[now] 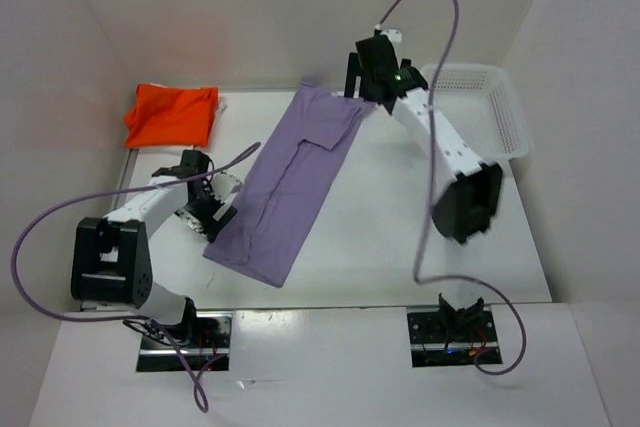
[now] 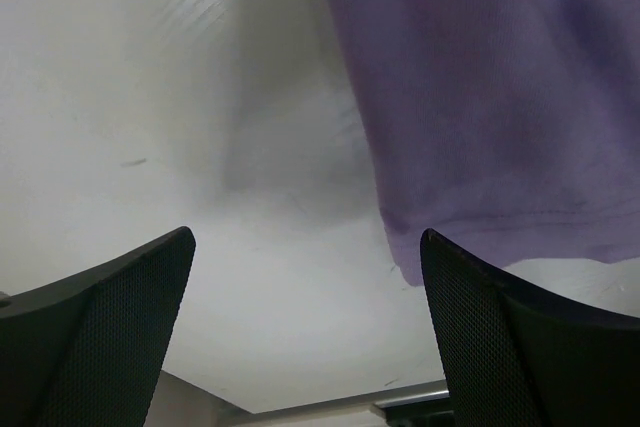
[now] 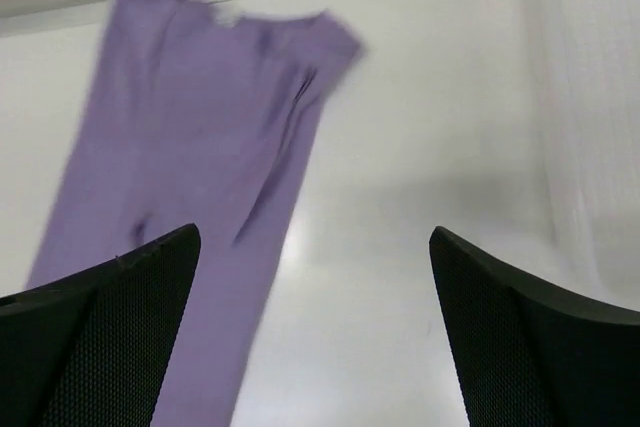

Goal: Fold and stack the t-shirts
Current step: Rotate the tshirt 90 degrees

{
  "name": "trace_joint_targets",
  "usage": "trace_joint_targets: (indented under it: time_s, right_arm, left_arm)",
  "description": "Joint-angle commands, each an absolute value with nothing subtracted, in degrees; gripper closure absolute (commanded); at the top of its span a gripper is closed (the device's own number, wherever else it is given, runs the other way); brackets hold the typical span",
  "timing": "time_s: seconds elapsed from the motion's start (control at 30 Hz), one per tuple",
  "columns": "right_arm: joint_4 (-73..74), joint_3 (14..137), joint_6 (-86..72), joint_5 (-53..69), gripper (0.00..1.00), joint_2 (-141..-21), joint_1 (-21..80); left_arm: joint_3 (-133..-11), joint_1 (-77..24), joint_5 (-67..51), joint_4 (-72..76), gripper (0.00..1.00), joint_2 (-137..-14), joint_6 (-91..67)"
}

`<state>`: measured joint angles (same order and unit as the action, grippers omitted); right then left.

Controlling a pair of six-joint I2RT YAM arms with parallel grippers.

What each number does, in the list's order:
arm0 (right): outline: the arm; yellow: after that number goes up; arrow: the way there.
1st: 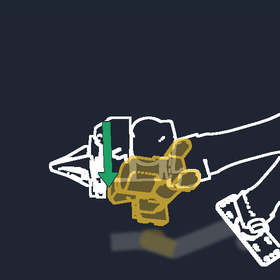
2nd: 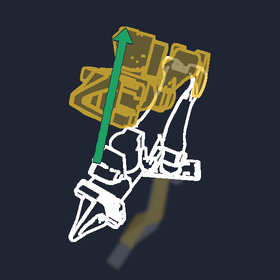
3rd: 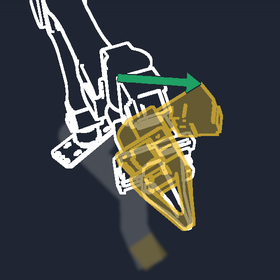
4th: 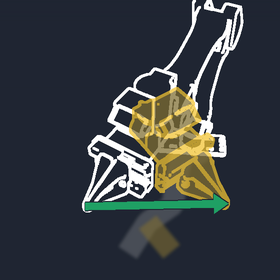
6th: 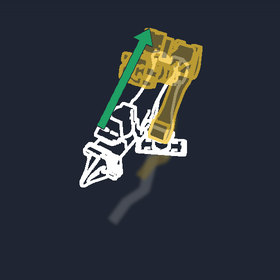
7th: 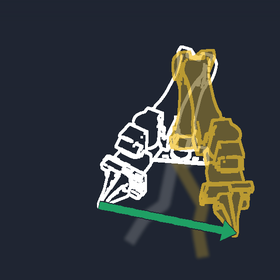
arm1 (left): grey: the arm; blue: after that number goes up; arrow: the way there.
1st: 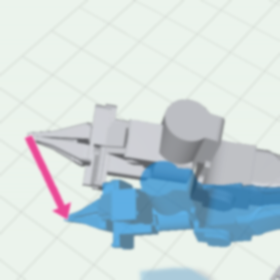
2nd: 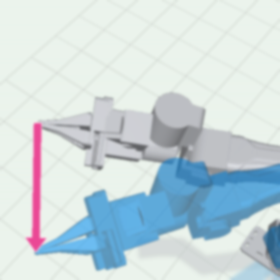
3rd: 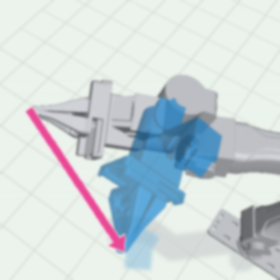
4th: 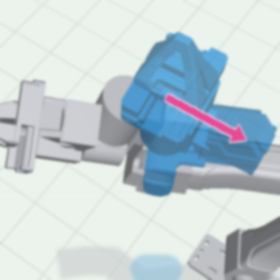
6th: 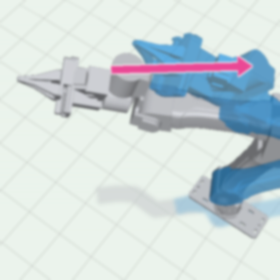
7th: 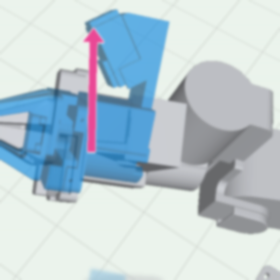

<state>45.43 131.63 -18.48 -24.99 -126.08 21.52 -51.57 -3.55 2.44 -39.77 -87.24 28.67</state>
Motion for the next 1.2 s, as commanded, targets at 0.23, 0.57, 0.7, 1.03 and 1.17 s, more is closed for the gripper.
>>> trace_joint_targets:
  time_s: [0.23,0.57,0.7,1.03,1.17]
  right_arm:
    - [39.6,75.8,-46.8,-18.1,0.0,-87.6,53.8]
    - [41.5,82.9,-52.5,-11.4,0.07,-111.0,72.3]
    - [38.8,80.3,-54.7,-9.7,0.1,-111.5,72.3]
    - [38.2,79.0,-59.0,-11.7,0.12,-107.5,72.3]
    - [39.5,79.0,-59.8,-12.2,0.19,-108.0,69.8]
  left_arm:
    - [-51.8,5.1,-3.1,-32.2,0.0,-67.2,16.0]
    - [-51.1,5.6,-2.1,-30.1,0.0,-61.7,13.6]
    - [-51.1,5.1,-2.6,-30.1,0.0,-60.4,13.6]
    - [-50.5,2.9,-2.6,-30.1,0.0,-59.3,13.6]
    - [-50.5,2.9,-2.6,-30.1,0.0,-59.3,13.6]
